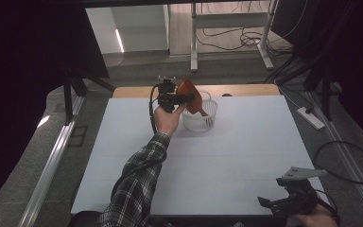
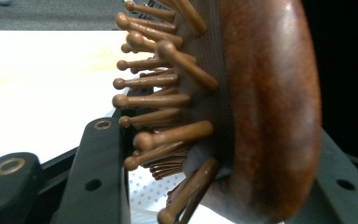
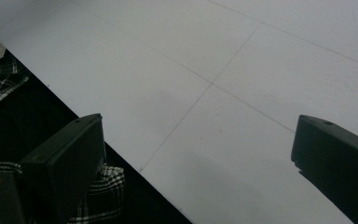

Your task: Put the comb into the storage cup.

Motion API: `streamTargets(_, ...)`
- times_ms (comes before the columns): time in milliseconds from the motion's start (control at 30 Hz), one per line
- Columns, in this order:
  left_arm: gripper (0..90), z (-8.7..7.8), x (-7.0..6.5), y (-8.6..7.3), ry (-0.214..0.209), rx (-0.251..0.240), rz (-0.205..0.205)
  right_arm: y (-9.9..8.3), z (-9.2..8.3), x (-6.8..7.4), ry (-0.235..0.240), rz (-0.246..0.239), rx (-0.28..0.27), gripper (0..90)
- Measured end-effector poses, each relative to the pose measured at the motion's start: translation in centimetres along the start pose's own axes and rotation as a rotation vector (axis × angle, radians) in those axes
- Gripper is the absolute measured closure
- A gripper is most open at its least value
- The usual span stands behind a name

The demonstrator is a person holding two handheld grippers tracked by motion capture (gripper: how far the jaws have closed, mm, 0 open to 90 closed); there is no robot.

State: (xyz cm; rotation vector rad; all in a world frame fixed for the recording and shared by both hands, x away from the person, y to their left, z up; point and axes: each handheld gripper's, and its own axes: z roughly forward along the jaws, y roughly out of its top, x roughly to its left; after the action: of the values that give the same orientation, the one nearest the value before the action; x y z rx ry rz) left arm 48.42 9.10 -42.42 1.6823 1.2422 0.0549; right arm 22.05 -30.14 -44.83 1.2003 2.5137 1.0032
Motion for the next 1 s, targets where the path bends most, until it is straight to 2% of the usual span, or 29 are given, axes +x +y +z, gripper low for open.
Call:
streamTargets(200,52.9,-0.1,0.3,-0.2,-0.004,-0.001,-0.012,0.0,0.0,0.0,0.0,-0.001,0.004,2.9)
streamTargets(633,50.1,-0.2,1.6,-0.8,-0.021,-0.01,-0.07,0.1,0.1,0.0,-0.003,-0.002,0.014,3.0)
streamTargets(1000,43.1,-0.4,2.4,-1.6,0.01,-0.02,-0.083,0.1,0.2,0.0,-0.002,-0.001,0.018,3.1)
